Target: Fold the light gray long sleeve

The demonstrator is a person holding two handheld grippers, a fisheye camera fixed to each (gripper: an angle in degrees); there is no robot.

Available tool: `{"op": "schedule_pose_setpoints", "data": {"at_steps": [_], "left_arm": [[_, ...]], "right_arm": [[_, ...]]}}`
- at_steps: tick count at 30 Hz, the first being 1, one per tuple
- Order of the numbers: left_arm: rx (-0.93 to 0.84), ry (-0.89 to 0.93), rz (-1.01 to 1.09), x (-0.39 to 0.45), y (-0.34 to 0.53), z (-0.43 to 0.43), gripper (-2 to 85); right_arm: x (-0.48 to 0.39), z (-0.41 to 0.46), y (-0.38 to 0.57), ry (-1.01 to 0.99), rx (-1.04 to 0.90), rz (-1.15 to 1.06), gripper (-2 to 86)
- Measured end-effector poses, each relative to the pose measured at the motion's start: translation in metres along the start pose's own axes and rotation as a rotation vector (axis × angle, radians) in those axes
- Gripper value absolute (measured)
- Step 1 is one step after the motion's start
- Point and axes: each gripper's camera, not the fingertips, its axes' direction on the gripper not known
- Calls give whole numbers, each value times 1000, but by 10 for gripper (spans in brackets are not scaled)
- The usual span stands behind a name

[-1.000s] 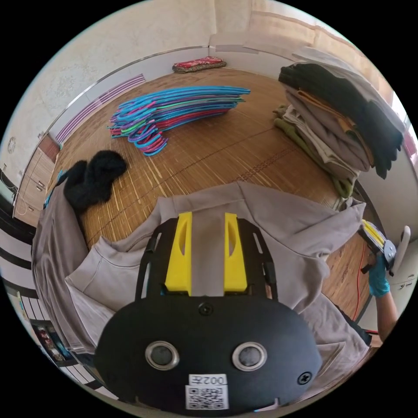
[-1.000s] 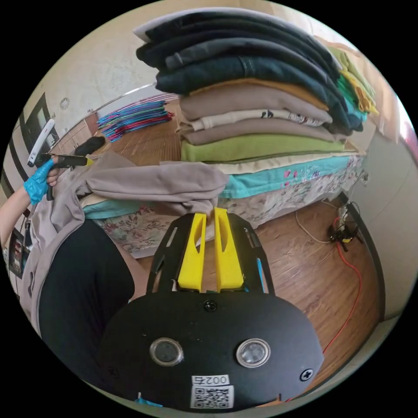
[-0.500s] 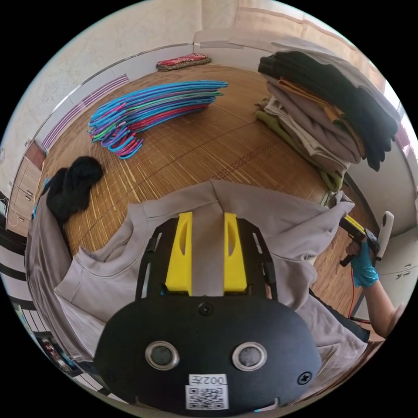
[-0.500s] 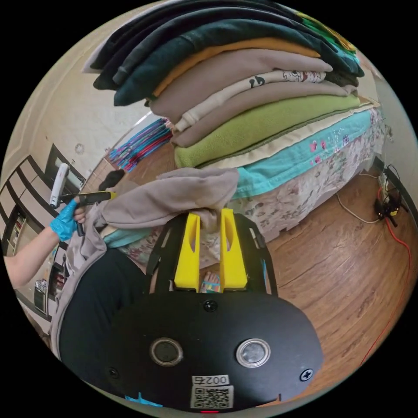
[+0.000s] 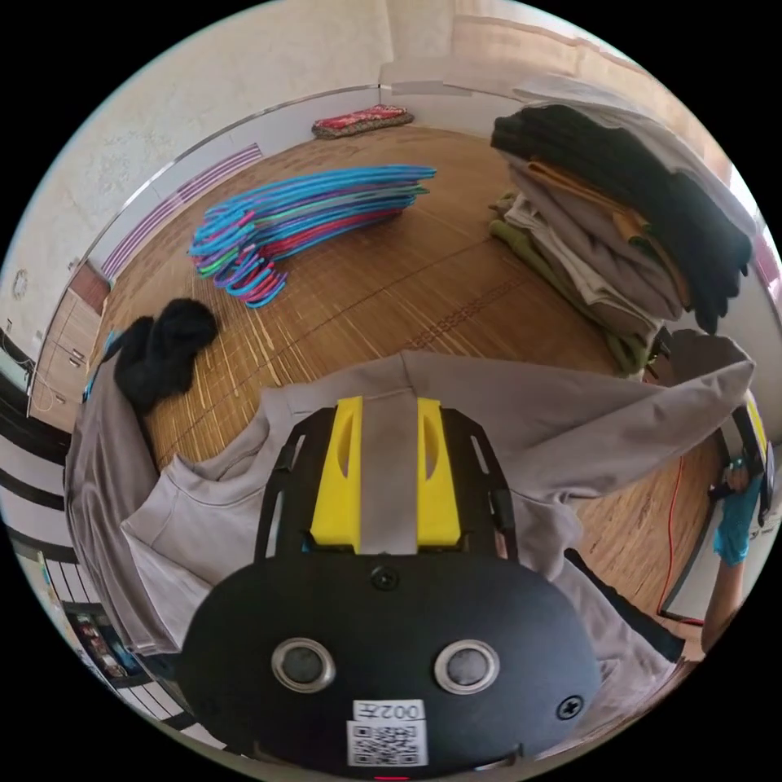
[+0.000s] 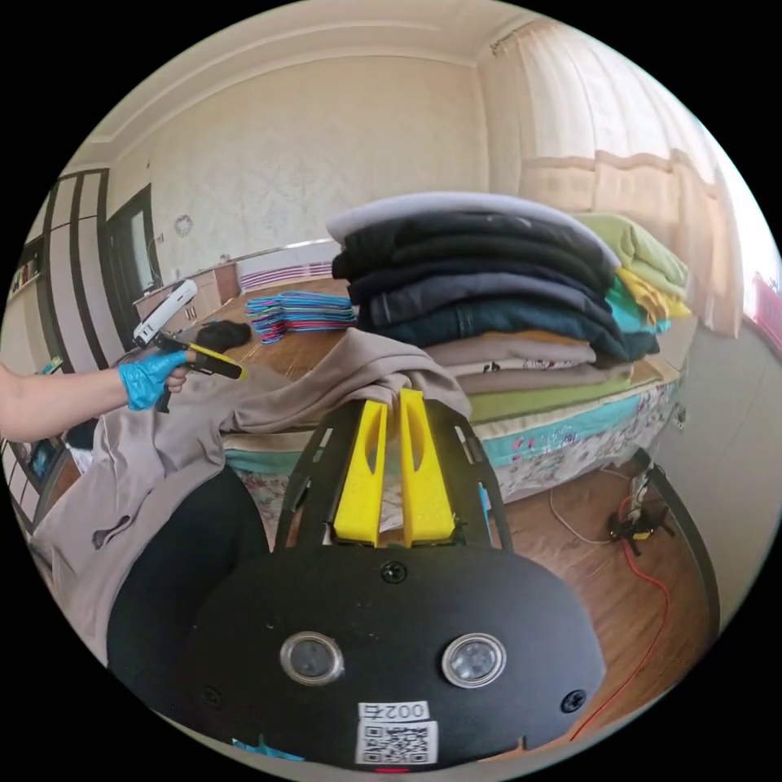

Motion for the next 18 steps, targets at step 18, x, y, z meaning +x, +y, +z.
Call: {"op": "schedule_pose_setpoints", "data": {"at_steps": [18], "left_arm": [[59,94,-22,-13,103,-89,61]], "right_arm": [[-323,-58,-25,-479,297,-362,16]]}}
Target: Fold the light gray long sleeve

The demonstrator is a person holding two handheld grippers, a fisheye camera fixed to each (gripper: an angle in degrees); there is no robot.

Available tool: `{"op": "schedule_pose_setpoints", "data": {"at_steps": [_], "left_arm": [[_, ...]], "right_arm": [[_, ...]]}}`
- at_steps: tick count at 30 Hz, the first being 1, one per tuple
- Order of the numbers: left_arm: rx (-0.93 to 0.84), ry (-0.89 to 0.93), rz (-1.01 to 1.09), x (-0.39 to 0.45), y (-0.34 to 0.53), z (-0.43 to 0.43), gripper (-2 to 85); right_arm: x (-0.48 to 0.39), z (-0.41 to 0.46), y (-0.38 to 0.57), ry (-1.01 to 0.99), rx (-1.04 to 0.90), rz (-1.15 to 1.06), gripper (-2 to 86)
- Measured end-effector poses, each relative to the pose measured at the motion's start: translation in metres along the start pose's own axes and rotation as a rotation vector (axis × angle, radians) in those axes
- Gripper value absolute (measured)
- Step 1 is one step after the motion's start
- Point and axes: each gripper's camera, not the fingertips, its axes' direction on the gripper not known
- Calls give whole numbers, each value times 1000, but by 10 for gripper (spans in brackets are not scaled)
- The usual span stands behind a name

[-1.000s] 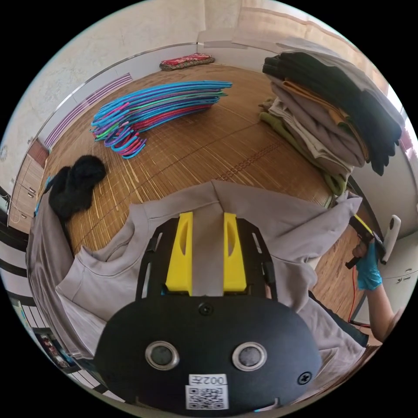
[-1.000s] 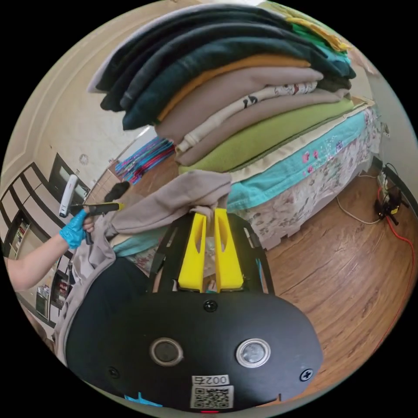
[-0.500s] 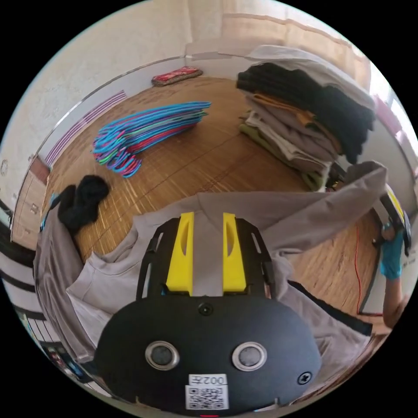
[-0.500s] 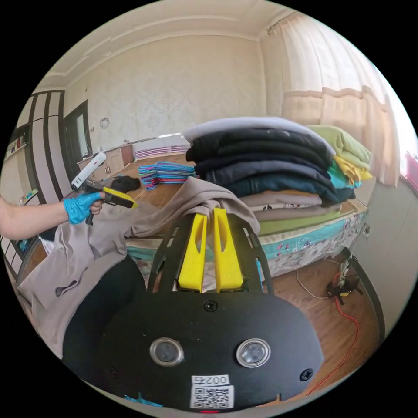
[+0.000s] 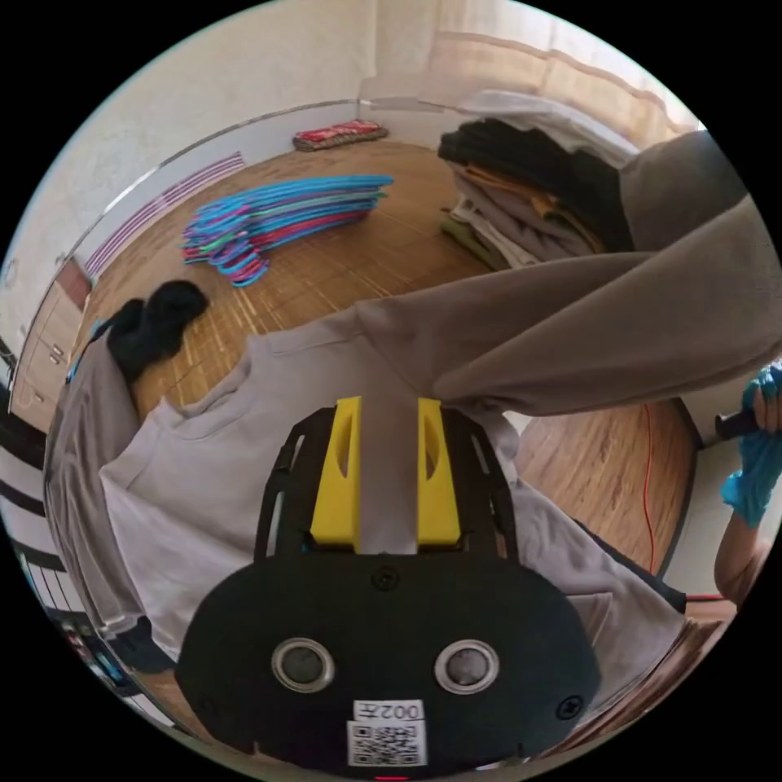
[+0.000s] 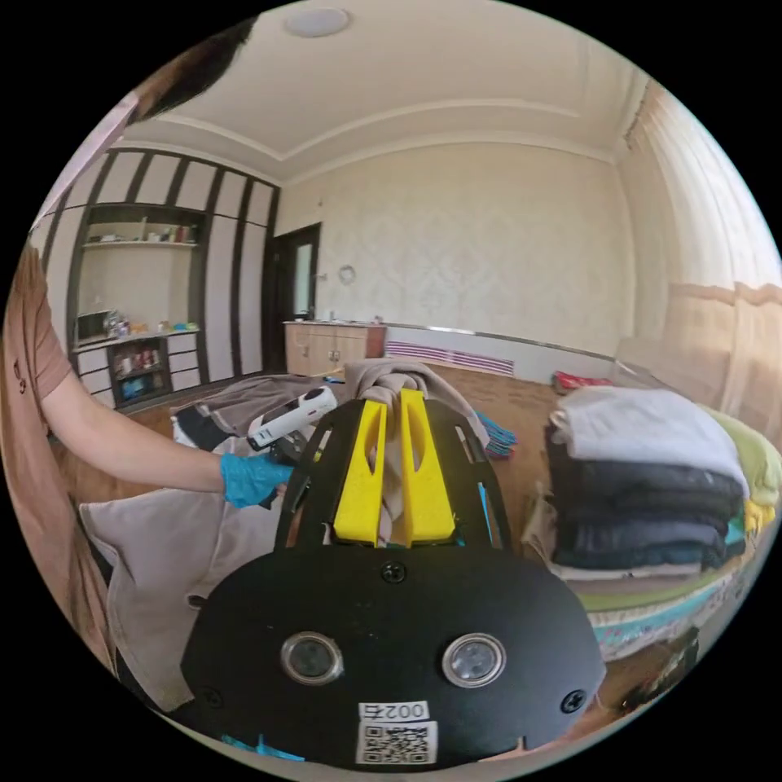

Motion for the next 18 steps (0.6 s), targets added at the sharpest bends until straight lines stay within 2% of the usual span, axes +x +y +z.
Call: {"op": "schedule_pose_setpoints", "data": {"at_steps": [8,14,18], "left_arm": [[36,-74,-100,-43,90,-85,59],[53,-12,-154,-58,154,-130,63],[52,105,-117,-53,177,-144,83]], "right_arm": [[-145,94,38,-311,-163,-190,26],[-220,165,110,-443,-394,-263,54],[-245,199,149,-495,-542,-292,98]]}}
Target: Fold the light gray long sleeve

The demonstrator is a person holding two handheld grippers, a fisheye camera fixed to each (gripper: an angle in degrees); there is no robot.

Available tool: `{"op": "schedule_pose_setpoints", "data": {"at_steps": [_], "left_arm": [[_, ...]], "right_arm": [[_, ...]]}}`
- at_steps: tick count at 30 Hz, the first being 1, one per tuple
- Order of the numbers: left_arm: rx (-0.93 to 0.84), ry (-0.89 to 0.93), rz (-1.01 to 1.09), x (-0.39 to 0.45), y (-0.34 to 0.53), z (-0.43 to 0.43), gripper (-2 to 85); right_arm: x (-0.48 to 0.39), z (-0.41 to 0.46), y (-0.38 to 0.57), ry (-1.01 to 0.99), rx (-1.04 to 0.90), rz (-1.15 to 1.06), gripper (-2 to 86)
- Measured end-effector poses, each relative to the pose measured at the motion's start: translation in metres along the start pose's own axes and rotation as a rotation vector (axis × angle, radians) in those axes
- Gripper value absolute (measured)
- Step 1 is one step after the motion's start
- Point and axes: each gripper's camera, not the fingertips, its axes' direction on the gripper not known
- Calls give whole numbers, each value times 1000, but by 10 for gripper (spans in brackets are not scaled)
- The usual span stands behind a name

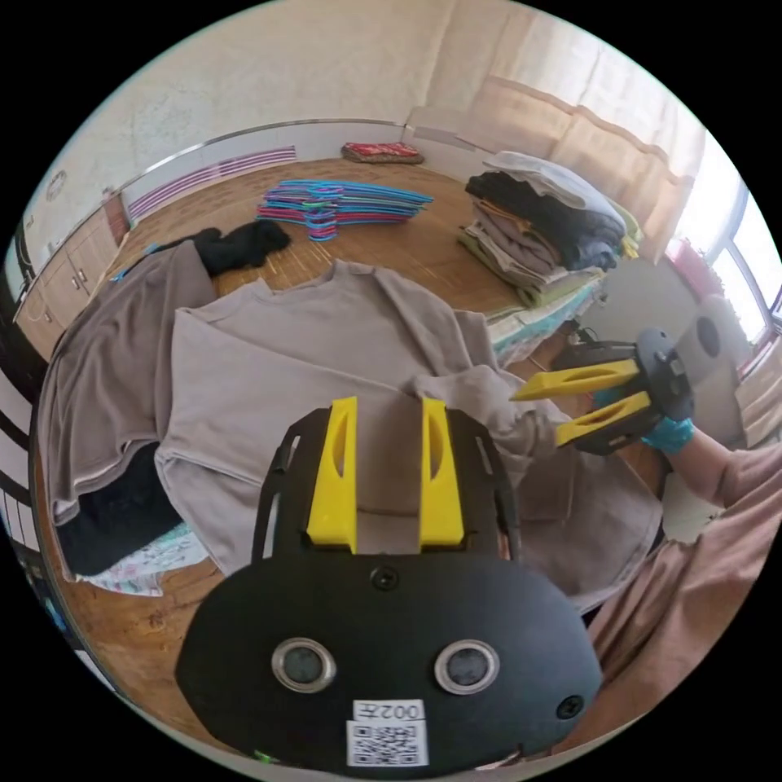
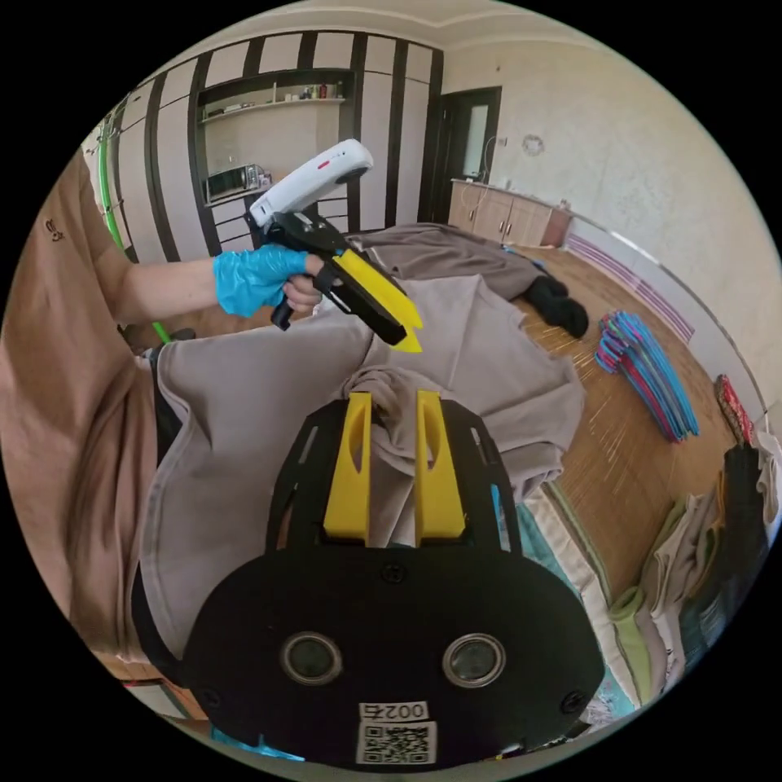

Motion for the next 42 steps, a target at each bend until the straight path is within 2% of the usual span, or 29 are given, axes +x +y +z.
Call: {"op": "schedule_pose_setpoints", "data": {"at_steps": [4,9,16,21,24,31,34,38,42], "left_arm": [[-31,112,62,7,13,-1,99],[-109,180,102,15,18,7,101],[-172,112,100,25,27,3,29],[-146,65,78,29,42,-18,-5],[-123,25,61,30,53,-38,5],[21,-2,47,29,75,-107,140],[80,-12,70,29,80,-132,158],[172,-23,90,31,90,-164,115],[264,-66,69,34,113,-201,18]], "right_arm": [[2,19,6,-29,-47,10,116],[34,40,26,38,-73,116,121],[100,110,39,7,-142,326,130],[116,168,31,-19,-259,342,65],[104,163,28,-3,-234,284,12],[45,80,8,7,45,42,-4],[20,49,-7,-56,135,-111,-5],[6,29,-26,-120,183,-241,-5],[2,20,-40,-207,232,-289,2]]}}
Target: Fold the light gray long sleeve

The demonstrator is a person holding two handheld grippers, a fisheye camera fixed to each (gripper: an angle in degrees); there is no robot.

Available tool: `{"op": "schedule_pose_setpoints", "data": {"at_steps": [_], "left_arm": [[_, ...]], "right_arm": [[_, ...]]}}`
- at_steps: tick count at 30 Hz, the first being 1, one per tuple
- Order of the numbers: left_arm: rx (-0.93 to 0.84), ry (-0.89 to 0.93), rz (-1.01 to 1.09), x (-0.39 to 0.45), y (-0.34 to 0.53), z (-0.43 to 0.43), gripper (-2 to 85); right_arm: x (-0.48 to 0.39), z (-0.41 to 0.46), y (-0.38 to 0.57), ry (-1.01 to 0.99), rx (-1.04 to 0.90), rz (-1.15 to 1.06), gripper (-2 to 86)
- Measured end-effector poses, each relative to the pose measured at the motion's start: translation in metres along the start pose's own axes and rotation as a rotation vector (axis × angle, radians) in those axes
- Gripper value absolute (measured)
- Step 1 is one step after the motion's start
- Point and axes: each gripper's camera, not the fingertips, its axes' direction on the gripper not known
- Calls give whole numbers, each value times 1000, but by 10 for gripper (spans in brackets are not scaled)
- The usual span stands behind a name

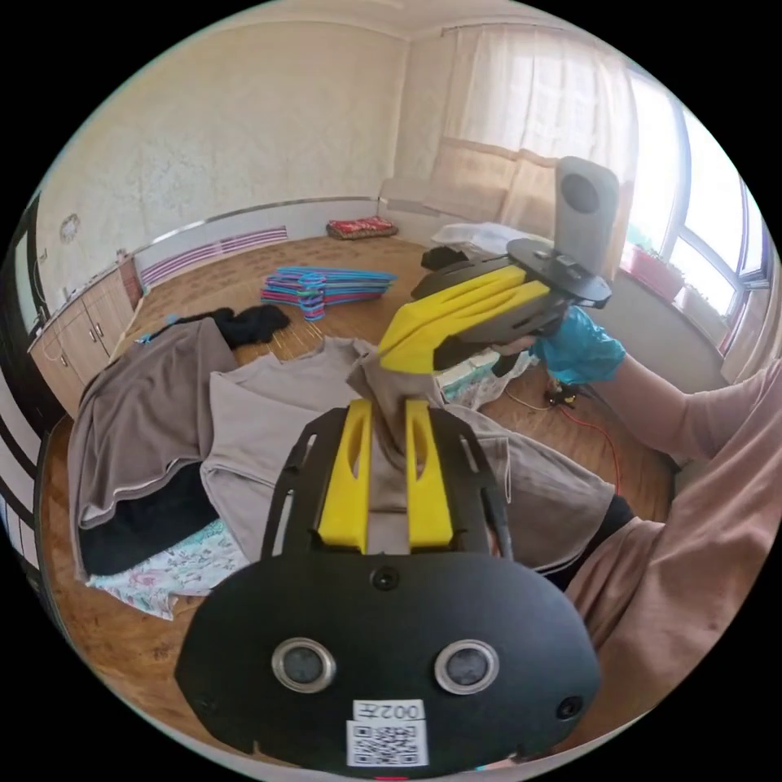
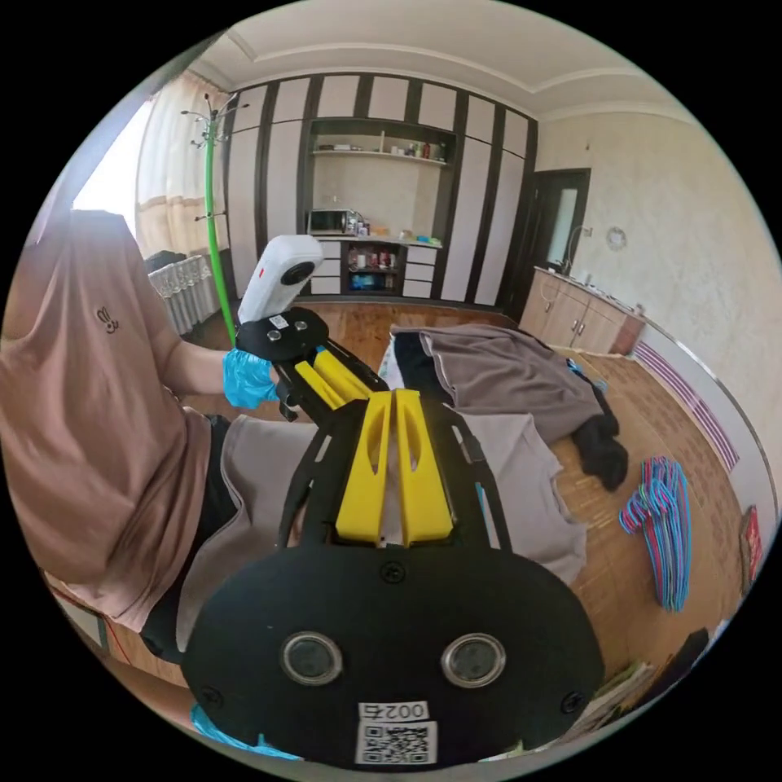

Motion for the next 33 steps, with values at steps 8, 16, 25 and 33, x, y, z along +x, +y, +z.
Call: {"op": "schedule_pose_setpoints", "data": {"at_steps": [8,16,25,33], "left_arm": [[-120,-170,-195,-13,49,-27,-1],[-273,-205,-375,-38,89,-10,53],[-296,-181,-329,-70,60,45,86],[-434,-158,-364,-89,59,115,52]], "right_arm": [[15,6,15,13,-60,11,60],[110,-37,170,281,-268,387,79],[144,-74,304,438,-337,555,117],[177,-62,346,468,-346,587,92]]}}
